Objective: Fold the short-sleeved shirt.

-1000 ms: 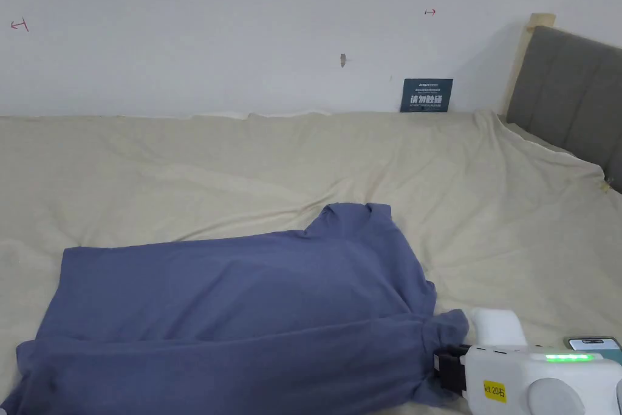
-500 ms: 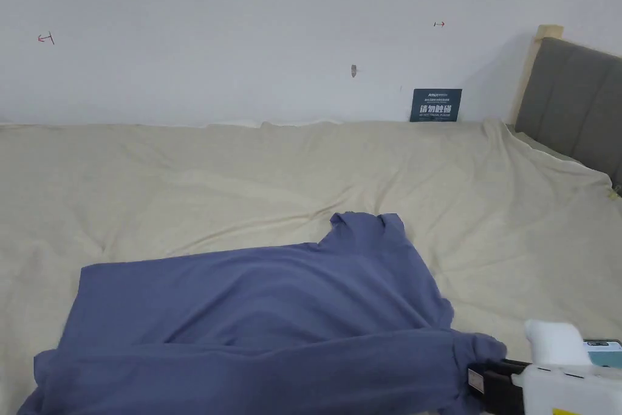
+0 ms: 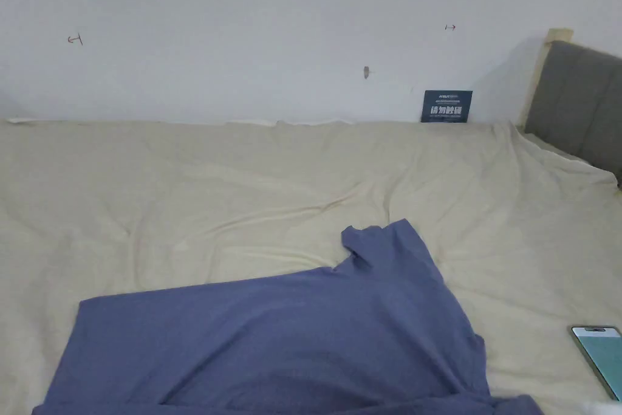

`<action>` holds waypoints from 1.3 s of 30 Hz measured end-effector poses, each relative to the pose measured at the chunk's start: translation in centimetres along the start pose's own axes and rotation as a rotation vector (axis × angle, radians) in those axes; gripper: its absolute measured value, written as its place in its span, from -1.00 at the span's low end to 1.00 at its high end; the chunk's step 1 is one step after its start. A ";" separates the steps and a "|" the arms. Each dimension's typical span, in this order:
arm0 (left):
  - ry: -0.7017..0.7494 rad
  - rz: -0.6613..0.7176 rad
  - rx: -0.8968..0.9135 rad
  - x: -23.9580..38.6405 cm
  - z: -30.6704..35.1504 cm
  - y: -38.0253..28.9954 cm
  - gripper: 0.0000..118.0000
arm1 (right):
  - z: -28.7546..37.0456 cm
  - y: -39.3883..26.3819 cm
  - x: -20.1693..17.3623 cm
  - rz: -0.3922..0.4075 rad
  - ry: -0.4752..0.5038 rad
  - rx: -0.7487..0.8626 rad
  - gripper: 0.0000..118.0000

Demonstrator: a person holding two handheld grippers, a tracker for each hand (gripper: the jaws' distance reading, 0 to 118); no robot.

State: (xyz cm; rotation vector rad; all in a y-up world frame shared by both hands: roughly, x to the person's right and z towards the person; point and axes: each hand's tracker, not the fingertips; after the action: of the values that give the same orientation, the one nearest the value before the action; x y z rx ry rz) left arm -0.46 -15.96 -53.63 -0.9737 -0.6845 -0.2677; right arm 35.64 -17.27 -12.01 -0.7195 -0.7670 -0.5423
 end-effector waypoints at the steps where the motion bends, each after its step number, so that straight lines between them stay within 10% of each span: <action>1: 0.013 0.039 0.033 -0.3 0.1 0.1 0.65 | 0.4 0.5 0.2 -0.009 -0.038 0.008 0.36; 3: -0.013 0.053 0.054 -0.8 0.6 0.4 0.94 | 1.9 1.5 0.0 -0.027 0.018 0.061 0.36; 10: -0.107 -0.005 0.210 0.9 4.5 5.5 0.85 | 4.6 7.9 -2.2 0.044 -0.006 0.124 0.26; 13: -0.079 -0.095 0.285 3.1 5.4 7.8 -0.24 | 3.8 10.3 -3.3 0.055 -0.084 0.169 -1.00; 14: -0.062 -0.134 0.298 3.8 5.1 8.6 -0.80 | 3.2 11.0 -3.2 0.064 -0.052 0.163 -1.00; 23: -0.103 -0.156 0.231 7.4 -0.5 13.2 -1.00 | -6.1 20.1 -4.4 0.041 0.035 0.048 -1.00; 24: -0.114 -0.158 0.209 7.4 -1.2 13.7 -1.00 | -7.8 21.5 -4.1 0.039 0.085 0.014 -0.87; 27: -0.103 -0.155 0.181 7.3 -3.3 14.9 -1.00 | -13.5 25.1 -3.3 0.064 0.111 -0.124 0.75; 31: -0.081 -0.122 0.145 6.7 -5.4 15.9 -1.00 | -20.5 28.4 -2.3 0.029 -0.092 -0.174 0.74; 34: -0.083 -0.112 0.109 6.2 -6.5 16.0 -1.00 | -24.0 29.2 -0.7 -0.037 0.025 -0.279 0.74; 37: -0.056 -0.119 0.093 5.8 -7.1 16.1 -1.00 | -25.9 28.8 -0.4 -0.156 -0.124 -0.376 0.74; 39: -0.053 -0.104 0.084 5.2 -7.4 16.2 -1.00 | -26.0 28.1 -0.3 -0.106 -0.035 -0.331 0.74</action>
State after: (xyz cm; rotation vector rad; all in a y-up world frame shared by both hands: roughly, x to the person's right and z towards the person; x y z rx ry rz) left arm 14.67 -12.76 -63.89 -0.8683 -0.7909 -0.3030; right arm 65.35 -18.65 -36.13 -1.0000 -0.7595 -0.7656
